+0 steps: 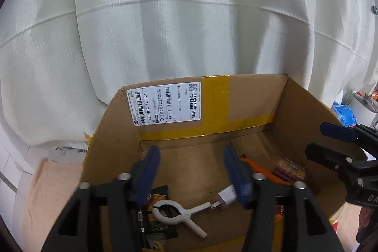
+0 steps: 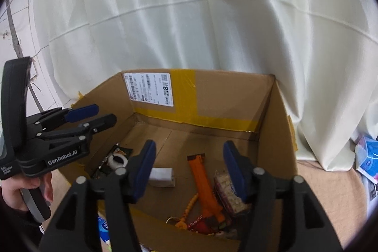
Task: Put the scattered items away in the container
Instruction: 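Open both grippers to drop the clip and orange packet into the box, then withdraw both grippers back toward the remaining items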
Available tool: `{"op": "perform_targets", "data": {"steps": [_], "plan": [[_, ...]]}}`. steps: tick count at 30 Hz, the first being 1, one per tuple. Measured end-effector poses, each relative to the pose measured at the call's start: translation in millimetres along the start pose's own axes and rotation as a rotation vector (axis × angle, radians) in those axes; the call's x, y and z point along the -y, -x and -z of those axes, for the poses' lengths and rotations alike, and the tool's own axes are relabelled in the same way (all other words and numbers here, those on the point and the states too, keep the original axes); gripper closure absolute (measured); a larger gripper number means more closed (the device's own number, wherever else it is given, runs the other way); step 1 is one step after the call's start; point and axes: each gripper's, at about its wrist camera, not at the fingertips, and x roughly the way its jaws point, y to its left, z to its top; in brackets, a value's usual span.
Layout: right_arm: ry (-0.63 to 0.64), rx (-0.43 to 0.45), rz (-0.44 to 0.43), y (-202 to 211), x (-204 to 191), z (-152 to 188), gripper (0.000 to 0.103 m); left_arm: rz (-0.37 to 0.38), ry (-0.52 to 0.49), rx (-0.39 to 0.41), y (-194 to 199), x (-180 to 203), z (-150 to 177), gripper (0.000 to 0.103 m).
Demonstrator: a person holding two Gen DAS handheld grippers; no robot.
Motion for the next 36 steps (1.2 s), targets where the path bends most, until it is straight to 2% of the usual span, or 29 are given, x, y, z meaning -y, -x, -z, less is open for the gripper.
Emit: {"op": "perform_targets", "data": {"steps": [1, 2, 3, 5, 8, 15, 18, 21, 24, 28, 36], "plan": [[0.004, 0.004, 0.001, 2.7, -0.5, 0.2, 0.029, 0.000, 0.001, 0.005, 2.1, 0.2, 0.1, 0.025], [0.004, 0.012, 0.004, 3.4, -1.7, -0.5, 0.024, -0.003, 0.002, 0.010, 5.0, 0.5, 0.1, 0.022], [0.001, 0.025, 0.007, 6.2, -1.2, -0.6, 0.022, -0.007, 0.002, 0.011, 8.0, 1.2, 0.2, 0.020], [-0.010, 0.046, 0.013, 13.7, 0.9, -1.7, 0.009, -0.020, 0.000, 0.007, 13.3, 3.0, -0.3, 0.020], [-0.024, 0.078, 0.030, 24.3, 2.2, -4.1, 0.000, -0.022, 0.008, 0.025, 25.4, 3.0, -1.1, 0.020], [-0.025, 0.215, 0.065, 90.5, -7.3, -6.0, 0.000, -0.045, 0.017, 0.129, 88.2, 6.3, 5.1, 0.019], [-0.017, 0.226, 0.063, 115.9, -15.0, -1.3, 0.000, -0.059, 0.016, 0.155, 114.2, 6.9, 19.3, 0.008], [-0.002, 0.247, 0.069, 134.1, -22.6, 9.9, 0.000, -0.056, 0.018, 0.177, 132.4, 5.6, 35.6, 0.007], [-0.002, 0.265, 0.059, 148.3, -27.9, 25.3, 0.000, -0.075, 0.011, 0.173, 141.8, 6.2, 53.2, 0.007], [-0.032, 0.267, 0.031, 154.1, -29.3, 46.6, 0.000, -0.066, 0.016, 0.157, 144.2, 7.5, 81.2, 0.007], [-0.041, 0.217, 0.049, 149.2, -37.5, 95.5, 0.000, -0.041, -0.006, 0.061, 114.8, 14.9, 140.0, 0.006]]}}
